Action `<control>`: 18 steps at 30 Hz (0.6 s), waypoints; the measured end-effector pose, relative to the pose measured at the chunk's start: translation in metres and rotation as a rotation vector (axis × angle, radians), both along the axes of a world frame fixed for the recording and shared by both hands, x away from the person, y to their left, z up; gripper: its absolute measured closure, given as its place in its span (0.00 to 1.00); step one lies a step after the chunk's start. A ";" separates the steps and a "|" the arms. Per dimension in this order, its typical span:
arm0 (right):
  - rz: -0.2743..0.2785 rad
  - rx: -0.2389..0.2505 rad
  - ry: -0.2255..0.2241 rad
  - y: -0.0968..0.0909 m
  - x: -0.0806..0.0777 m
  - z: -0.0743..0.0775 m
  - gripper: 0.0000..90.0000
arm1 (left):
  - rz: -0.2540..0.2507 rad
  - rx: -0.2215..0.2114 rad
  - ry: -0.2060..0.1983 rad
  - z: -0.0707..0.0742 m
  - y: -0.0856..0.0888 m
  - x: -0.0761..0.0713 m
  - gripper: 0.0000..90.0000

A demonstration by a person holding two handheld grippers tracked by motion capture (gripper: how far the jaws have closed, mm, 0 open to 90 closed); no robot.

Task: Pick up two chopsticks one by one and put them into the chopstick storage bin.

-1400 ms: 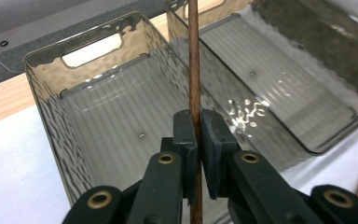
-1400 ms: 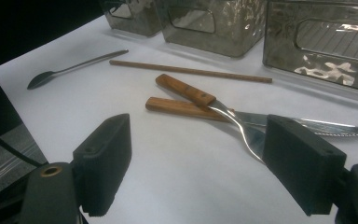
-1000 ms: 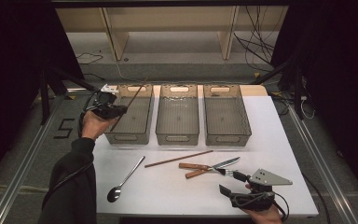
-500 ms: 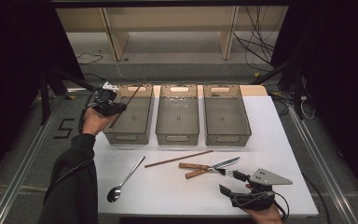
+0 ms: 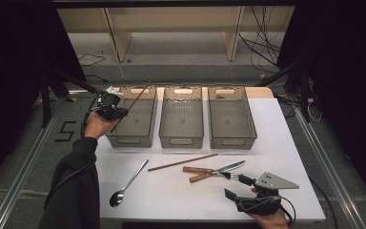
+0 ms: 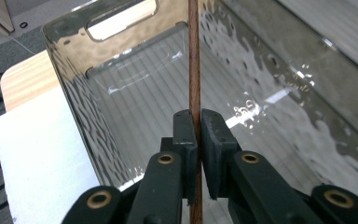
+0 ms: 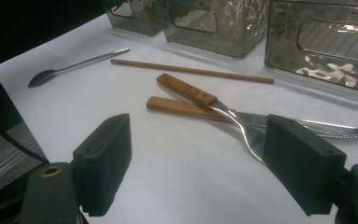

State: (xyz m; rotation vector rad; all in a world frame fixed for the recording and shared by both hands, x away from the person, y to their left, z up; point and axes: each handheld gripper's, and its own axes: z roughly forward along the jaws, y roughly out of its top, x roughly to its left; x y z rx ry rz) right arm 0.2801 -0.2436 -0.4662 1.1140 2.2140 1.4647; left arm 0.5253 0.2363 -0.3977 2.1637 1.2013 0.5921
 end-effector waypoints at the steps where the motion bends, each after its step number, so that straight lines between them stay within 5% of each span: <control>1: 0.001 -0.001 0.001 0.000 0.000 0.000 0.27 | 0.003 -0.002 0.006 -0.001 0.000 0.000 0.93; 3: 0.001 -0.002 0.002 0.000 0.000 0.000 0.27 | 0.004 0.000 0.014 -0.003 0.000 0.001 0.92; 8: -0.003 0.001 0.004 0.000 0.000 0.000 0.27 | 0.028 -0.061 -0.012 0.006 -0.001 -0.006 0.59; 18: -0.006 -0.003 -0.004 -0.001 -0.001 0.001 0.27 | -0.051 -0.197 0.002 0.032 -0.013 -0.035 0.40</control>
